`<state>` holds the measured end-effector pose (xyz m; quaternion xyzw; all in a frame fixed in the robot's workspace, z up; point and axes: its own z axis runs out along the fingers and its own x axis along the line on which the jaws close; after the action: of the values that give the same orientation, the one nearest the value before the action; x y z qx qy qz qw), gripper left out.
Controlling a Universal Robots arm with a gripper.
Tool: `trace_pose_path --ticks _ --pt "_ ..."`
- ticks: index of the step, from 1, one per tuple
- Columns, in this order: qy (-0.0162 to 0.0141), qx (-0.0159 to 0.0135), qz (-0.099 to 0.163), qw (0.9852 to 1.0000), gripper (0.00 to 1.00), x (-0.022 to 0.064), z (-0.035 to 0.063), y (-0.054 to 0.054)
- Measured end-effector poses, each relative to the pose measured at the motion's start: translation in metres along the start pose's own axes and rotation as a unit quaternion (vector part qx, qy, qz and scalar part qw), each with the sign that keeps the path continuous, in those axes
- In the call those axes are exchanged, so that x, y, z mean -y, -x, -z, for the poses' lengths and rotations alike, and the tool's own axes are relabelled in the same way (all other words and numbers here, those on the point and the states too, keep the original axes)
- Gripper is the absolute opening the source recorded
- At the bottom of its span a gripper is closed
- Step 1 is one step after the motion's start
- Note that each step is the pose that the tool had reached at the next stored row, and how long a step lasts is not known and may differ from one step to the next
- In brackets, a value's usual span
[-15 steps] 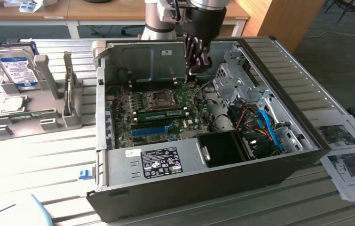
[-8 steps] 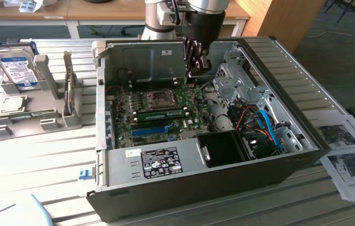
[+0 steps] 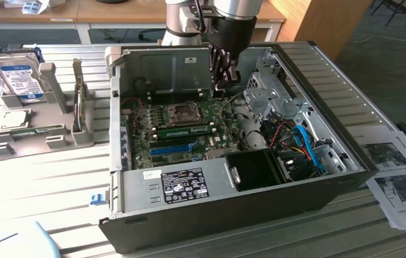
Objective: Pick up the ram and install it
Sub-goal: 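Press down the ram until it locks into place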
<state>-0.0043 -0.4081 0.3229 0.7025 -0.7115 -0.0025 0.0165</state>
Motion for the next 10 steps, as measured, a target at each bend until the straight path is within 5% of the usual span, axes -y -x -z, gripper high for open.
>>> trace_pose_path --ticks 10 --pt "0.0 0.0 0.0 1.0 0.09 0.0002 -0.0067 0.0001"
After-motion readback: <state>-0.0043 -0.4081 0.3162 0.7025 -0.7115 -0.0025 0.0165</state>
